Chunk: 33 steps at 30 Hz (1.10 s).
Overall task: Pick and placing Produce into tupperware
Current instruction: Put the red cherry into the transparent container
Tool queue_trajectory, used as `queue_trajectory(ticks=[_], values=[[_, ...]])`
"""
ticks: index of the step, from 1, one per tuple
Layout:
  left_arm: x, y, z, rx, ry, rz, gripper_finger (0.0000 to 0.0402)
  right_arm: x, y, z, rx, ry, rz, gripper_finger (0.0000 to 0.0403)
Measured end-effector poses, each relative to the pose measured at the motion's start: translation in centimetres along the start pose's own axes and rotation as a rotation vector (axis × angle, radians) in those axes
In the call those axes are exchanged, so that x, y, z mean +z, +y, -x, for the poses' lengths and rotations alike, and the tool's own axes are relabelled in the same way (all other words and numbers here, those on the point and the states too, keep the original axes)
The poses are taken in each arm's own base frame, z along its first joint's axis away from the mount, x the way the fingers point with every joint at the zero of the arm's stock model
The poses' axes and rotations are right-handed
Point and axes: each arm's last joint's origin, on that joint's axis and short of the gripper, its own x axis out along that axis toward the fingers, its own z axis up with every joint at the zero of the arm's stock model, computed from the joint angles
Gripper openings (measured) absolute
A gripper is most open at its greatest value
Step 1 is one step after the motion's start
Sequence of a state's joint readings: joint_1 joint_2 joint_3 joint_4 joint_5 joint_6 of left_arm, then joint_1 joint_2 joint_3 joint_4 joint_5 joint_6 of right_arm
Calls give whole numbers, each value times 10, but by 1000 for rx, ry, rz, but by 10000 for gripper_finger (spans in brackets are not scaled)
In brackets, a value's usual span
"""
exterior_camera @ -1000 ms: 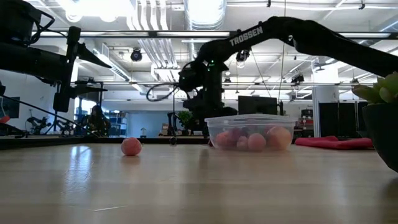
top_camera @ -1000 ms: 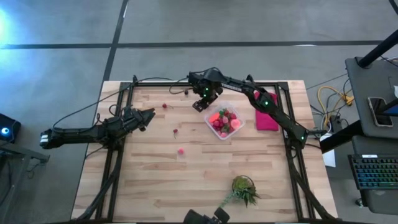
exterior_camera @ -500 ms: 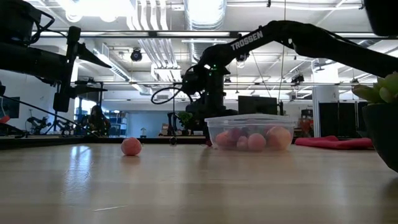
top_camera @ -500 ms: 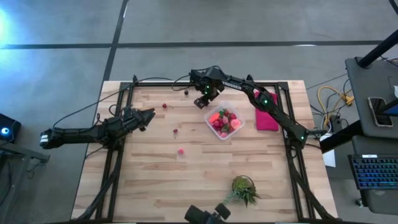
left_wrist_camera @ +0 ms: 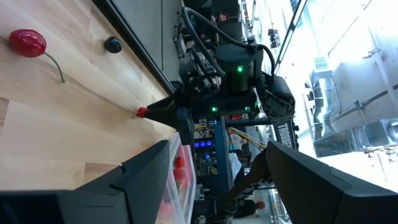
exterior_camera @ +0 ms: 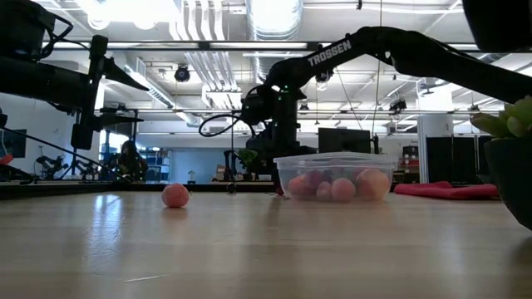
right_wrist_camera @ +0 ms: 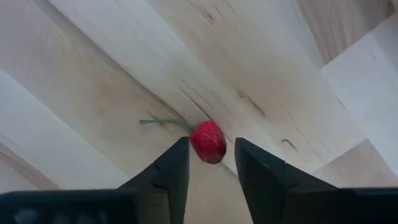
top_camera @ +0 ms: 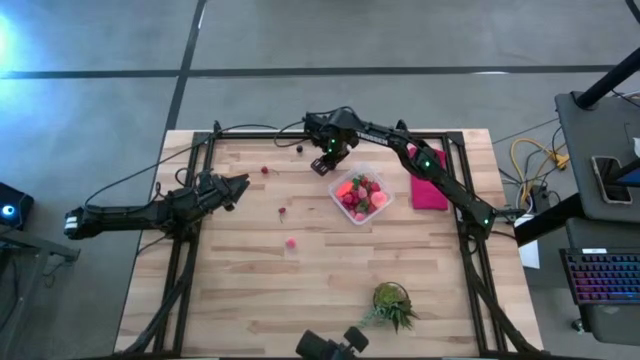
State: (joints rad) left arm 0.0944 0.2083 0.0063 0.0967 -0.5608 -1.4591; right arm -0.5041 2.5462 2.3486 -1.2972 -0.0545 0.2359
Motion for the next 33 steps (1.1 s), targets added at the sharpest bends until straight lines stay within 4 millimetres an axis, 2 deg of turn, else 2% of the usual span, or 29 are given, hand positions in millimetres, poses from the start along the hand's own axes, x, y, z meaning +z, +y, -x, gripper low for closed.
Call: queue_trajectory(ticks=[5,22,33], values=[[0,0,0,1,0,-1,255,0,1,0,5,1,-3,100],[0,0,0,1,0,-1,255,-2,0,-8,18,22,-45,117],[0,0,0,0,0,0,255,-1,0,-7,28,13,-52,51]])
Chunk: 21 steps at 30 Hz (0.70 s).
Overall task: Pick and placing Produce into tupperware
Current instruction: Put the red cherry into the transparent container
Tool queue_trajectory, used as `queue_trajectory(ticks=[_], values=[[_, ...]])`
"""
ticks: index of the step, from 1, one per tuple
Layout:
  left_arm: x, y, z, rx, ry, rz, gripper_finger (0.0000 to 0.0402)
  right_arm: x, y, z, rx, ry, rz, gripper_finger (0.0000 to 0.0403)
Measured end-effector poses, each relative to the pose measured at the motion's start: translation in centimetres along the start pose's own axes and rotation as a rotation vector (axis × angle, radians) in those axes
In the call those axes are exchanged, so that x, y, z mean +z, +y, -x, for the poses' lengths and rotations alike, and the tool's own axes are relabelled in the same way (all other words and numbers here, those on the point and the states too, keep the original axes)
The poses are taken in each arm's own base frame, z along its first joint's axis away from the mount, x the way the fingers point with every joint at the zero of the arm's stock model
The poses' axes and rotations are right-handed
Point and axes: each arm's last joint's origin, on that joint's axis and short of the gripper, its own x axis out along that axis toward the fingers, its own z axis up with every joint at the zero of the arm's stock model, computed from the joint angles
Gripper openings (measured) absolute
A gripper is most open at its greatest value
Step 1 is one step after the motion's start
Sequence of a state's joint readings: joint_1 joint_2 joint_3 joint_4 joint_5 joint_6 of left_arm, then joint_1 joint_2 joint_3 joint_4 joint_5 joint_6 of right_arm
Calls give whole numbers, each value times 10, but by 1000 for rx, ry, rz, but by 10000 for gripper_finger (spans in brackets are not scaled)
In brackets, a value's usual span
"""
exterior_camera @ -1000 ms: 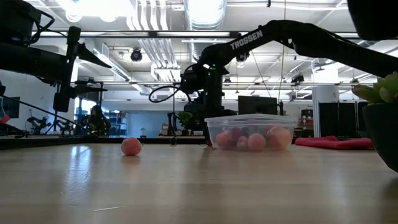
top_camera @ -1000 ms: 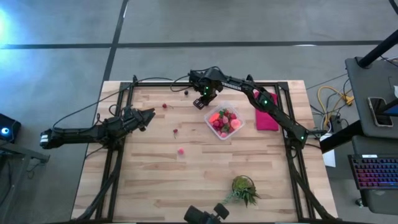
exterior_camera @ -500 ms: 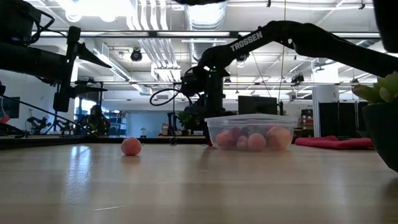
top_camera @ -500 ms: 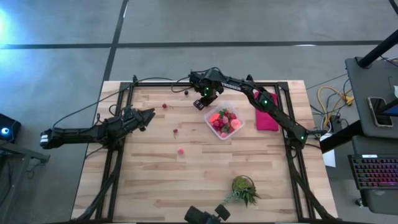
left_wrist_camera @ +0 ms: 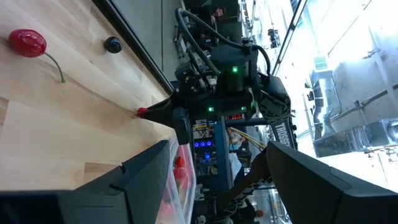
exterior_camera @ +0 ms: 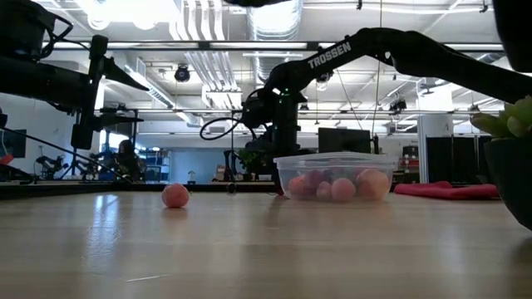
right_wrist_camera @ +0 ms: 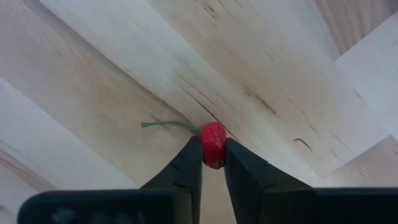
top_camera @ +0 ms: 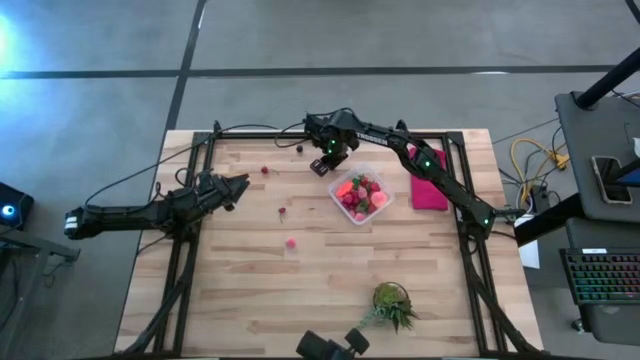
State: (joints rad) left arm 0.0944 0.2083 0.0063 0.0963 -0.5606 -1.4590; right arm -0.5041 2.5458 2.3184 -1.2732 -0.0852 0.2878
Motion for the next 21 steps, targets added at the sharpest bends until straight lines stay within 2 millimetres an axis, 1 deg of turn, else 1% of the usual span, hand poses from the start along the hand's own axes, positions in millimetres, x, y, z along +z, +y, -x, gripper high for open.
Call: queue_trajectory(ticks=[8,12,14,17,21], values=[[0,0,0,0,0,0,255,-2,0,0,0,23,-2,49],[0,0,0,0,0,0,255,-4,1,6,20,37,-2,49],[0,0,0,0,0,0,255,-4,4,16,31,15,5,49],[0,0,0,0,0,0,255,-7,11,38,57,-29,15,48],[0,0,0,-1,0,0,255,-21,20,69,66,-44,23,48]])
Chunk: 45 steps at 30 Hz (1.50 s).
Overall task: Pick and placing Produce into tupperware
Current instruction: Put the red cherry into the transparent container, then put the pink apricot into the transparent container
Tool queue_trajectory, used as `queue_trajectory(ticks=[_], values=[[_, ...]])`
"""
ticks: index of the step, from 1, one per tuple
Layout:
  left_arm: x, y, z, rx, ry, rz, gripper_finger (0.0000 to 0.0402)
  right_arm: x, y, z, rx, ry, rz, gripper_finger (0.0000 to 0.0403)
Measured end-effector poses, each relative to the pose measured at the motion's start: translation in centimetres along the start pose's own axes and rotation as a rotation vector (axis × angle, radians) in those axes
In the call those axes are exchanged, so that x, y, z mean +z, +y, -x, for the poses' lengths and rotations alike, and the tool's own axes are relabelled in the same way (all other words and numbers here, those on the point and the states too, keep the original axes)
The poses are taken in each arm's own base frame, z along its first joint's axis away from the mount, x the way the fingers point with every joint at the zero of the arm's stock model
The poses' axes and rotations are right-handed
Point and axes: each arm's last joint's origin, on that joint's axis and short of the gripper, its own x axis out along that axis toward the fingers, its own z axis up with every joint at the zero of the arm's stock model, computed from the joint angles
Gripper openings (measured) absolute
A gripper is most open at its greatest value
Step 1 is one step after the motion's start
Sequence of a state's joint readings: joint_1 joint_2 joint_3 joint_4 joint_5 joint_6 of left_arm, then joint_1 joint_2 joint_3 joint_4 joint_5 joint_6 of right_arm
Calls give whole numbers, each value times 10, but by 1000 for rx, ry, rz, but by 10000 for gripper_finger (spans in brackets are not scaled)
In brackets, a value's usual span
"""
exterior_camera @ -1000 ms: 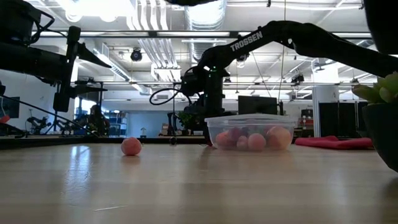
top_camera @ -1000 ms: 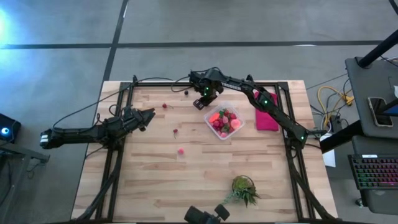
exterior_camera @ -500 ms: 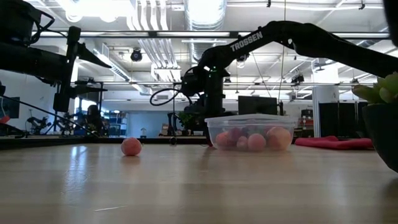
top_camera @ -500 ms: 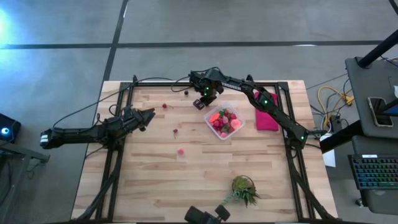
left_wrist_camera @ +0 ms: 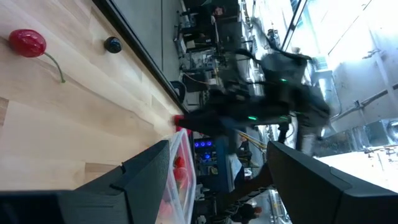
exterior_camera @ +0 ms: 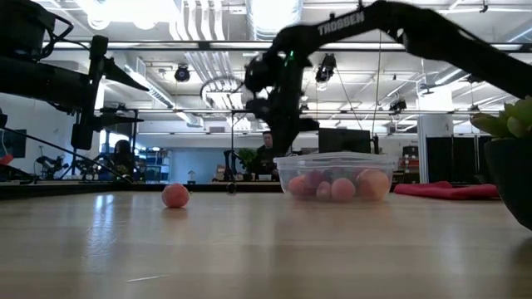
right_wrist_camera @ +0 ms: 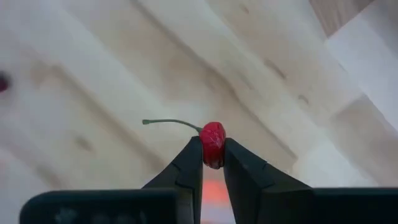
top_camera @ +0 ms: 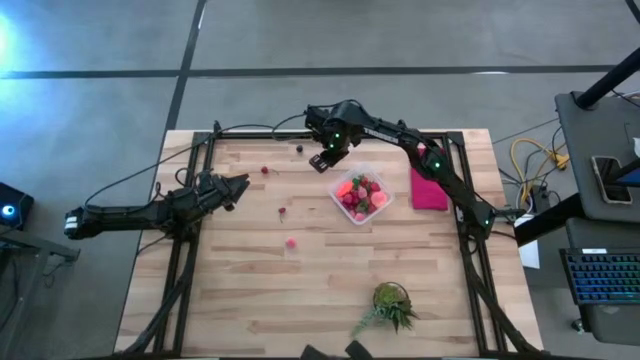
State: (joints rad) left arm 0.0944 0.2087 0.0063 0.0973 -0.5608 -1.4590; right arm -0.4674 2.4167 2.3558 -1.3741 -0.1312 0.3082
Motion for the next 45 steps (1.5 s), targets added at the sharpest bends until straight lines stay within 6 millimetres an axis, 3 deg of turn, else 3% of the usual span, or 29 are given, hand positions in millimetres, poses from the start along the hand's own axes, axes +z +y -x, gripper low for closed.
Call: queue_trajectory(ticks=[7,11,14,19,24,30,35,45], values=[[0,0,0,0,0,0,255,-51,41,60,-13,74,80,48],[0,0,0,0,0,0,255,-72,69,73,-14,48,107,48],[0,0,0,0,0,0,255,-79,79,69,-35,50,106,48],[0,0,0,-1,0,1,255,-81,75,37,-142,125,73,66],[0,0,0,1,1,-1,255,-86,62,11,-222,206,54,112],[0,0,0,0,0,0,255,-86,60,-1,-243,202,58,184],[0,0,0,0,0,0,255,-77,66,8,-200,111,83,211],[0,0,0,0,0,0,255,-43,73,49,14,-182,220,214]])
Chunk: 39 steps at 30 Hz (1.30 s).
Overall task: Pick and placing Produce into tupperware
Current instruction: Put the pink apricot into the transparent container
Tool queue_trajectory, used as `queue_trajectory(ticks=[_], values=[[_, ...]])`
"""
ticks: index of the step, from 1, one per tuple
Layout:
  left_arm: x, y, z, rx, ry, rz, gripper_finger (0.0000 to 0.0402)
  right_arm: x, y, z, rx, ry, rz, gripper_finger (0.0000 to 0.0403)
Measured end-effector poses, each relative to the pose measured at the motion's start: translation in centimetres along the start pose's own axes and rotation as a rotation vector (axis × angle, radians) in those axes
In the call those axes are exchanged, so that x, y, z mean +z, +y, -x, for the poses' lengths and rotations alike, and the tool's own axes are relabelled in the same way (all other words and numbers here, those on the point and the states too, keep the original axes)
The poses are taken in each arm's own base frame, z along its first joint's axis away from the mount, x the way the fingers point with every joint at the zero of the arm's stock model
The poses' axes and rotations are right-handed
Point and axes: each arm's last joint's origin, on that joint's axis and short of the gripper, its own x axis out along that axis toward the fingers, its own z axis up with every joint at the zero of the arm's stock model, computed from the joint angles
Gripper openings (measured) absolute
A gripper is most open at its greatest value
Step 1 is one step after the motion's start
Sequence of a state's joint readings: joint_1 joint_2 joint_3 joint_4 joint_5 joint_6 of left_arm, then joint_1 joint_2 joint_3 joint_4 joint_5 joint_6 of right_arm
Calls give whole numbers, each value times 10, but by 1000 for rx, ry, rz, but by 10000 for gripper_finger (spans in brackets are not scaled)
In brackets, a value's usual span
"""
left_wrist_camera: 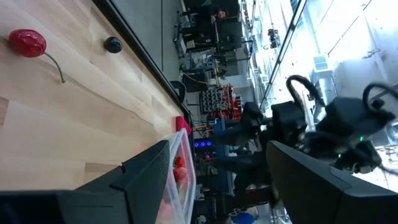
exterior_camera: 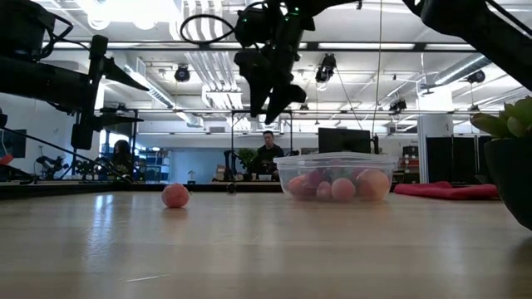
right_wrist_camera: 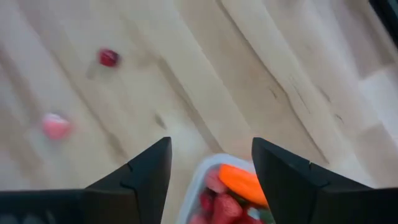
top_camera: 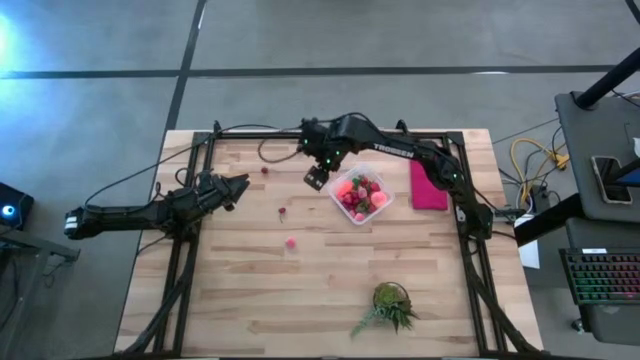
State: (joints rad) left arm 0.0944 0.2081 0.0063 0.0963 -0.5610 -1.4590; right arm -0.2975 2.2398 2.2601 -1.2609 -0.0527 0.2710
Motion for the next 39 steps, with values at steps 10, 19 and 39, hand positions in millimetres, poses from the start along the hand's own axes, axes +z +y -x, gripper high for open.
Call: queue_trajectory(ticks=[10,19,39], values=[[0,0,0,0,0,0,255,6,16,41,75,-154,238,214],[0,0,0,1,-13,0,255,-17,44,125,86,-394,334,214],[1,-25,3,-261,51,-204,255,-136,96,241,295,-580,341,214]])
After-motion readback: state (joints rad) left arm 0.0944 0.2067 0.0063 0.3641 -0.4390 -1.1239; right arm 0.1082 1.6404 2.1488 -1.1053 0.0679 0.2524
